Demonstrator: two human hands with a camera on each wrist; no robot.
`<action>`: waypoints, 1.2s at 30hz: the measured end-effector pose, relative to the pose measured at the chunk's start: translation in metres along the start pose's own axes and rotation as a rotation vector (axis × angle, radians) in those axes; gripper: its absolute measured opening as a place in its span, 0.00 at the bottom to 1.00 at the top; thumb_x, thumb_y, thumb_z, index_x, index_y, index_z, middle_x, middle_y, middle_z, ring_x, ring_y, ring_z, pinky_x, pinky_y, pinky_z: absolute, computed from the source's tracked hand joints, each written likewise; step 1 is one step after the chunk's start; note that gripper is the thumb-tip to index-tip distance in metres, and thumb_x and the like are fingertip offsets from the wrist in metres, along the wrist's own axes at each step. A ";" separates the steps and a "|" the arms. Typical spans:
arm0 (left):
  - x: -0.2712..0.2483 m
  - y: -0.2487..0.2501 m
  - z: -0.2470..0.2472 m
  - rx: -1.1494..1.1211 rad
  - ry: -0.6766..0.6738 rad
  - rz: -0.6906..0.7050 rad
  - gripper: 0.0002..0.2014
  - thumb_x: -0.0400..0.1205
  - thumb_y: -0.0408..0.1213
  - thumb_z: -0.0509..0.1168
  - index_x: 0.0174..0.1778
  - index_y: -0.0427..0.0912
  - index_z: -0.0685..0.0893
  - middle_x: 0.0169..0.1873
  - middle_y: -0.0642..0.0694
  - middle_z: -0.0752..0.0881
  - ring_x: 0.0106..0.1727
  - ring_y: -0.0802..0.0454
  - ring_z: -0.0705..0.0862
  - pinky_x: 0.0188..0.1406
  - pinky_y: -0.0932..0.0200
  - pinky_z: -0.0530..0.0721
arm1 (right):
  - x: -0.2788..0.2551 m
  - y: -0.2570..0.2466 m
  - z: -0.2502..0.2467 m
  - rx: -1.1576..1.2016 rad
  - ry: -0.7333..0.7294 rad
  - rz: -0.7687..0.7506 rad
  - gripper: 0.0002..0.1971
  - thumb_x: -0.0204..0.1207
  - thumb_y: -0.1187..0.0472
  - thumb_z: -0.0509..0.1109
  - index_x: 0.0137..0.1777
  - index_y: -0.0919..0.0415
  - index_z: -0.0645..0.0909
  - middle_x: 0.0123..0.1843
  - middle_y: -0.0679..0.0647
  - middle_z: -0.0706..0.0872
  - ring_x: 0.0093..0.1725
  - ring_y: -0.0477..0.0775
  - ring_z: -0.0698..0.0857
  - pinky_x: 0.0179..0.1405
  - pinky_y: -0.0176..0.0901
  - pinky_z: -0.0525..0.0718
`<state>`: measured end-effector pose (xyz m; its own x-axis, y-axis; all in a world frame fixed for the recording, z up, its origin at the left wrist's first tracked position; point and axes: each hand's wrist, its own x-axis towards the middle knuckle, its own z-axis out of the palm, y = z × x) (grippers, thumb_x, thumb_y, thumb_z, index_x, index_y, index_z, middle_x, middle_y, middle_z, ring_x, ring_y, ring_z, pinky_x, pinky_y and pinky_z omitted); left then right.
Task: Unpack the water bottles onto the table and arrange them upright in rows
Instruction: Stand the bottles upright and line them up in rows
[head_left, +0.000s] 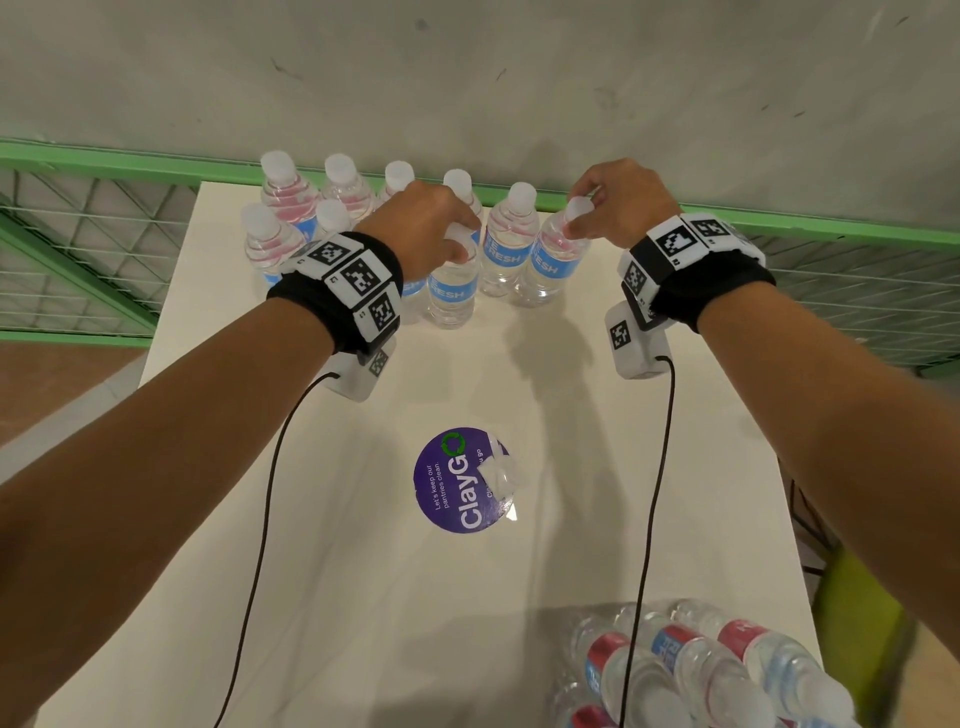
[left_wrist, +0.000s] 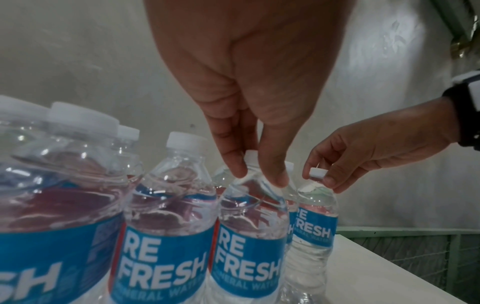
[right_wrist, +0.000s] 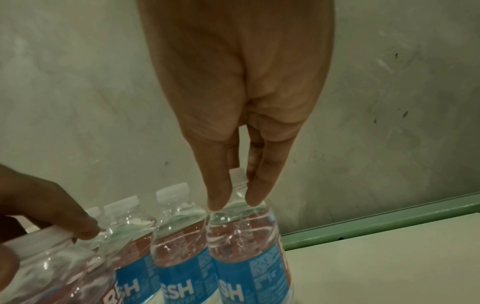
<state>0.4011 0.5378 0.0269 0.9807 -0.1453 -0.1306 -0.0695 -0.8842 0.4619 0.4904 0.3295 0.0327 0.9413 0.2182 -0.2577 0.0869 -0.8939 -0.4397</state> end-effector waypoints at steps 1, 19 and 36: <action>0.000 -0.001 -0.001 -0.011 -0.003 -0.004 0.20 0.77 0.34 0.69 0.66 0.41 0.80 0.64 0.38 0.82 0.61 0.40 0.80 0.59 0.54 0.74 | 0.001 -0.001 0.000 -0.005 -0.004 0.001 0.20 0.65 0.61 0.80 0.57 0.59 0.83 0.59 0.59 0.84 0.46 0.53 0.79 0.31 0.35 0.72; 0.002 -0.010 0.001 -0.021 -0.020 -0.007 0.22 0.76 0.35 0.70 0.67 0.42 0.79 0.61 0.38 0.83 0.60 0.40 0.81 0.55 0.55 0.74 | 0.005 -0.051 0.025 -0.148 -0.010 -0.148 0.21 0.65 0.59 0.79 0.60 0.52 0.82 0.62 0.52 0.84 0.62 0.59 0.81 0.65 0.58 0.78; 0.003 -0.012 0.002 -0.018 -0.011 0.000 0.21 0.76 0.35 0.69 0.67 0.43 0.80 0.60 0.38 0.84 0.58 0.40 0.81 0.52 0.57 0.72 | 0.019 -0.051 0.022 -0.102 -0.016 -0.172 0.22 0.64 0.63 0.80 0.59 0.56 0.83 0.60 0.59 0.84 0.60 0.61 0.82 0.53 0.43 0.77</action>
<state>0.4043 0.5471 0.0193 0.9787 -0.1504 -0.1396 -0.0665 -0.8760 0.4777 0.4962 0.3876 0.0314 0.9044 0.3767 -0.2002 0.2793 -0.8776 -0.3896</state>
